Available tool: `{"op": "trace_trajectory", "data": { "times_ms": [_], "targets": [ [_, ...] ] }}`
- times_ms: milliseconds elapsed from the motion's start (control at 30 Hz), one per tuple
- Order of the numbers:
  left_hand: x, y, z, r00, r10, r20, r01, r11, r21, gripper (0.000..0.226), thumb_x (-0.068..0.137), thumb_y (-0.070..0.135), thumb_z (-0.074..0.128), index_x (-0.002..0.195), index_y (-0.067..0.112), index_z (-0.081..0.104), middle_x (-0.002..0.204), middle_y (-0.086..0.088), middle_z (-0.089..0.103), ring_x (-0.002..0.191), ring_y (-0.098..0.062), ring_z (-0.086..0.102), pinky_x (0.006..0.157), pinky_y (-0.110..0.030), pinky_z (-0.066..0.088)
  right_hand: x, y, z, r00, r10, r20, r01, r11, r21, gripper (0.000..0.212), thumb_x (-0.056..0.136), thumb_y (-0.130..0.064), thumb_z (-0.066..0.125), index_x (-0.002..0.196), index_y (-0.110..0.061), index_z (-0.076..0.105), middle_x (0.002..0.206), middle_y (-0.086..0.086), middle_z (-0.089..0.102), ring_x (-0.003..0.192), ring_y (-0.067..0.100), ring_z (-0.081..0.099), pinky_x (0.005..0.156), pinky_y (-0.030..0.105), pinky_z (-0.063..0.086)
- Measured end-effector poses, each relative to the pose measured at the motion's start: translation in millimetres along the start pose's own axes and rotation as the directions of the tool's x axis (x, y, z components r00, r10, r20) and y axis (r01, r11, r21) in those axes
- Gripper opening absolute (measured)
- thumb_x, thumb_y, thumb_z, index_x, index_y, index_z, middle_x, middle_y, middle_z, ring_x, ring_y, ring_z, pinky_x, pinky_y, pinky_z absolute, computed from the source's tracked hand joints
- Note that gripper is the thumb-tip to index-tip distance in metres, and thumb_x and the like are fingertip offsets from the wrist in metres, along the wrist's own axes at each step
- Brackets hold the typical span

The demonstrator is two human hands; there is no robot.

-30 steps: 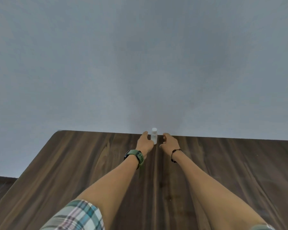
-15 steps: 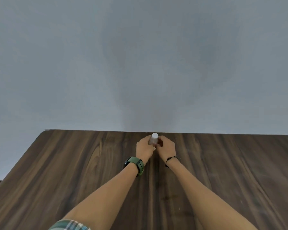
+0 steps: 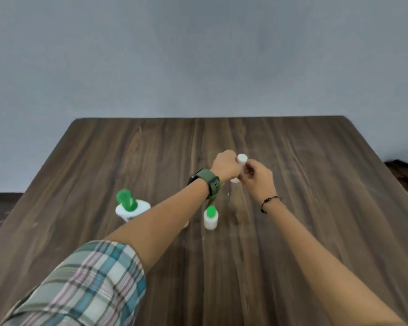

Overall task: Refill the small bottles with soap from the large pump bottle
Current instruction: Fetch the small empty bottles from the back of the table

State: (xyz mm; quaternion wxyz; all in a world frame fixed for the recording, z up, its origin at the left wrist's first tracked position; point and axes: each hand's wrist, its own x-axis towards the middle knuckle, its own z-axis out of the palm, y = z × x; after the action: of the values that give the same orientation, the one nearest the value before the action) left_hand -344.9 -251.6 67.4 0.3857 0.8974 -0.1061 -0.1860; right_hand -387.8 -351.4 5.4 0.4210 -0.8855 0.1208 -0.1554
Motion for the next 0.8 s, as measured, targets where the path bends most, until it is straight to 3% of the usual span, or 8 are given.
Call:
{"op": "trace_trajectory", "data": {
  "times_ms": [133, 233, 300, 433, 567, 700, 800],
  "targets": [
    [-42.6, -21.8, 38.3, 0.999, -0.02, 0.046, 0.019, 1.0, 0.022, 0.018, 0.083, 0.008, 0.048, 0.091, -0.004, 0.059, 0.105, -0.025, 0.064, 0.096, -0.036, 0.061, 0.07, -0.035, 0.045, -59.5, 22.8, -7.2, 0.999, -0.019, 0.039, 0.021, 0.999, -0.033, 0.012, 0.082, -0.013, 0.066, 0.088, -0.003, 0.063, 0.077, -0.001, 0.058, 0.068, 0.011, 0.051, 0.059, 0.009, 0.037],
    [-66.5, -48.2, 62.4, 0.997, -0.068, 0.025, 0.069, 0.997, -0.02, 0.017, 0.085, 0.01, 0.051, 0.091, -0.002, 0.061, 0.106, -0.025, 0.064, 0.1, -0.037, 0.059, 0.075, -0.036, 0.044, -85.9, 43.3, 6.8, 0.995, -0.019, 0.094, 0.026, 0.997, -0.074, 0.014, 0.081, -0.015, 0.067, 0.086, -0.003, 0.064, 0.076, 0.002, 0.058, 0.071, 0.014, 0.052, 0.064, 0.018, 0.034],
    [-76.7, -63.1, 72.4, 0.994, -0.107, 0.018, 0.108, 0.99, -0.092, 0.012, 0.083, 0.004, 0.051, 0.09, 0.001, 0.061, 0.104, -0.023, 0.065, 0.1, -0.035, 0.06, 0.071, -0.031, 0.042, -95.4, 53.3, 18.0, 0.989, -0.011, 0.149, 0.023, 0.996, -0.084, 0.013, 0.081, -0.015, 0.067, 0.086, -0.003, 0.064, 0.08, 0.009, 0.065, 0.074, 0.016, 0.054, 0.068, 0.023, 0.037],
    [-81.8, -82.4, 81.3, 0.987, -0.156, 0.024, 0.158, 0.967, -0.202, 0.028, 0.081, -0.005, 0.047, 0.104, 0.003, 0.058, 0.107, -0.019, 0.064, 0.102, -0.03, 0.06, 0.078, -0.031, 0.049, -103.0, 56.5, 31.8, 0.984, 0.007, 0.18, 0.008, 0.997, -0.08, 0.016, 0.085, -0.015, 0.062, 0.097, -0.004, 0.064, 0.096, 0.012, 0.068, 0.085, 0.021, 0.06, 0.077, 0.028, 0.045],
    [-88.7, -83.5, 83.8, 0.992, -0.127, 0.026, 0.13, 0.963, -0.235, 0.037, 0.084, -0.006, 0.046, 0.117, 0.007, 0.054, 0.112, -0.013, 0.062, 0.096, -0.017, 0.056, 0.065, -0.011, 0.043, -106.5, 54.5, 31.8, 0.984, 0.026, 0.178, -0.011, 0.997, -0.082, 0.02, 0.085, -0.013, 0.061, 0.103, -0.004, 0.063, 0.1, 0.012, 0.067, 0.092, 0.026, 0.062, 0.08, 0.028, 0.045],
    [-94.7, -81.8, 86.9, 0.996, -0.094, 0.002, 0.092, 0.977, -0.194, 0.037, 0.085, -0.002, 0.048, 0.121, 0.004, 0.051, 0.119, -0.016, 0.06, 0.111, -0.027, 0.055, 0.095, -0.034, 0.046, -113.6, 55.1, 27.0, 0.978, 0.024, 0.206, -0.006, 0.996, -0.091, 0.025, 0.085, -0.01, 0.06, 0.109, -0.005, 0.061, 0.106, 0.012, 0.066, 0.097, 0.025, 0.061, 0.083, 0.024, 0.043],
    [-95.8, -79.2, 83.8, 0.996, -0.09, -0.002, 0.088, 0.986, -0.14, 0.037, 0.087, -0.001, 0.047, 0.124, -0.003, 0.046, 0.122, -0.02, 0.057, 0.115, -0.03, 0.052, 0.095, -0.032, 0.04, -116.0, 51.9, 25.7, 0.976, 0.037, 0.217, -0.017, 0.996, -0.093, 0.029, 0.085, -0.011, 0.06, 0.114, -0.006, 0.059, 0.11, 0.011, 0.065, 0.1, 0.024, 0.061, 0.085, 0.023, 0.042]
  ]
}}
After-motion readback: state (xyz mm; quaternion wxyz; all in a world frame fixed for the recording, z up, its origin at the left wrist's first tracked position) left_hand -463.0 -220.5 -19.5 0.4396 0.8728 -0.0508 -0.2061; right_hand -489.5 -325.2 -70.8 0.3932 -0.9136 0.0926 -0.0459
